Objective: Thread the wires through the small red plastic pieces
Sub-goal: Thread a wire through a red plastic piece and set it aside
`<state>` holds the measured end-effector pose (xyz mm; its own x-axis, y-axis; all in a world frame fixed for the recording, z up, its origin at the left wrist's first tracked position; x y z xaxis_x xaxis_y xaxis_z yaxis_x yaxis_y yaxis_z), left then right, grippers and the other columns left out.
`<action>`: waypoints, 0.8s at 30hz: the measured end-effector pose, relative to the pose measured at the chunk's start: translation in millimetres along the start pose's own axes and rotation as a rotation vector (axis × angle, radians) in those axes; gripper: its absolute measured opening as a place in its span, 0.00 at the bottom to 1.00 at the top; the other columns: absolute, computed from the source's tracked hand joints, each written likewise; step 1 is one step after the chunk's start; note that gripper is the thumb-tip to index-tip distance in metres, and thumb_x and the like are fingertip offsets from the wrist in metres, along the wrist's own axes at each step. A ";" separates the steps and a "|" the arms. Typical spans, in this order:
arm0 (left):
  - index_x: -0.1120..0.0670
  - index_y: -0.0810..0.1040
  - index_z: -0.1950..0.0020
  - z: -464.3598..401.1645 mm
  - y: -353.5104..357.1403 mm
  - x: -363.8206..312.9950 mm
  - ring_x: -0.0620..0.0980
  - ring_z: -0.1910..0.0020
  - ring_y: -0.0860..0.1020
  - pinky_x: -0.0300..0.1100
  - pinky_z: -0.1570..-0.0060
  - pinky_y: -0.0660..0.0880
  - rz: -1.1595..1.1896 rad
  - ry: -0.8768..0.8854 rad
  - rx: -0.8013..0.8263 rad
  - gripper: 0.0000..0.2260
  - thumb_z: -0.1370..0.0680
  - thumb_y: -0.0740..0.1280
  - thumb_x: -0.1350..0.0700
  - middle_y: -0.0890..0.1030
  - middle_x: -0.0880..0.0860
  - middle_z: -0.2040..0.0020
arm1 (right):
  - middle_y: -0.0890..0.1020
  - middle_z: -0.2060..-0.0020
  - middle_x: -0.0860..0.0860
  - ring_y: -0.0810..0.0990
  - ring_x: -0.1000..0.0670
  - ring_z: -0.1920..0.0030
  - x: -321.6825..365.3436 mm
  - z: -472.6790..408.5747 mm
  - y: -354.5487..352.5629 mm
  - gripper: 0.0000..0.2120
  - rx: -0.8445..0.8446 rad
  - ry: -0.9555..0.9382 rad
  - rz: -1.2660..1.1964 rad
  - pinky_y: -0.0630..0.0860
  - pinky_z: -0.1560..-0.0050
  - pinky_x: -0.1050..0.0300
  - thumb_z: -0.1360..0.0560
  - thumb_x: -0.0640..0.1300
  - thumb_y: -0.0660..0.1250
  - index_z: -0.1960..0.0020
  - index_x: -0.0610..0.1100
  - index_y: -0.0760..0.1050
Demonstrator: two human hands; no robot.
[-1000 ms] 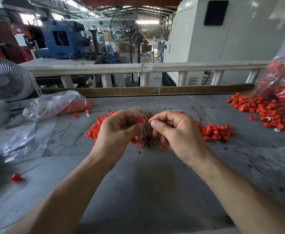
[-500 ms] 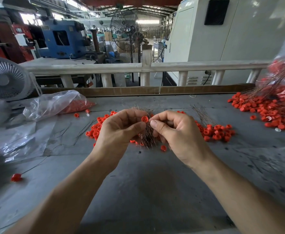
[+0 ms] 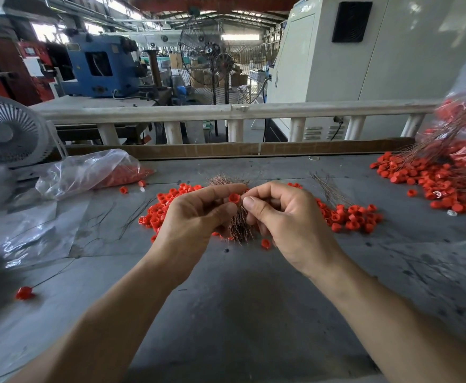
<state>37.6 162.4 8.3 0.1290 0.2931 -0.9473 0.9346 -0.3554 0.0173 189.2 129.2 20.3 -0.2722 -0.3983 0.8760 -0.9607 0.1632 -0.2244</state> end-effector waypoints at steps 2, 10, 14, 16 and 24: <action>0.49 0.86 0.42 -0.2 -0.4 0.8 0.49 0.63 0.76 0.40 0.60 0.77 -0.031 0.007 0.005 0.14 0.22 0.69 0.64 0.81 0.55 0.60 | 0.84 0.67 0.52 0.77 0.59 0.70 -0.8 0.0 0.1 0.05 0.009 0.004 0.013 0.72 0.67 0.67 0.21 0.42 0.71 0.55 0.49 0.83; 0.55 0.84 0.41 -1.3 -0.9 -0.9 0.45 0.63 0.77 0.40 0.62 0.76 -0.041 0.021 -0.011 0.13 0.22 0.69 0.67 0.83 0.50 0.58 | 0.83 0.69 0.54 0.79 0.60 0.70 -3.7 -0.9 1.2 0.06 0.015 0.016 0.052 0.71 0.68 0.70 0.21 0.43 0.71 0.56 0.50 0.83; 0.60 0.82 0.44 -1.8 -2.2 -0.3 0.46 0.64 0.78 0.40 0.63 0.76 -0.019 0.016 -0.040 0.10 0.24 0.71 0.67 0.84 0.54 0.56 | 0.83 0.69 0.54 0.78 0.60 0.70 -2.6 0.2 -0.3 0.06 -0.003 0.015 0.064 0.71 0.69 0.70 0.21 0.43 0.71 0.57 0.50 0.83; 0.59 0.83 0.45 -1.8 -2.4 0.5 0.47 0.64 0.77 0.40 0.63 0.76 -0.011 0.013 -0.048 0.09 0.24 0.70 0.67 0.83 0.56 0.58 | 0.83 0.69 0.53 0.79 0.60 0.69 -1.6 0.9 -1.5 0.07 -0.019 0.014 0.071 0.73 0.68 0.67 0.21 0.42 0.71 0.57 0.50 0.82; 0.56 0.86 0.45 -0.7 -5.4 2.7 0.51 0.60 0.81 0.43 0.56 0.82 0.071 -0.020 -0.052 0.12 0.27 0.70 0.58 0.83 0.59 0.58 | 0.84 0.67 0.48 0.78 0.55 0.67 0.7 1.9 -3.3 0.06 -0.040 0.030 0.064 0.77 0.63 0.54 0.22 0.42 0.71 0.57 0.48 0.83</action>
<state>33.1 165.7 5.9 0.1890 0.2510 -0.9494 0.9395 -0.3276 0.1005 192.1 126.7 20.9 -0.3310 -0.3585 0.8729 -0.9382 0.2241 -0.2637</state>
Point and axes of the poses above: each hand's wrist, its own z-axis away from the middle knuckle, its own y-axis out of the palm, x = y × z, the point moved 8 cm from there along -z, towards the middle knuckle
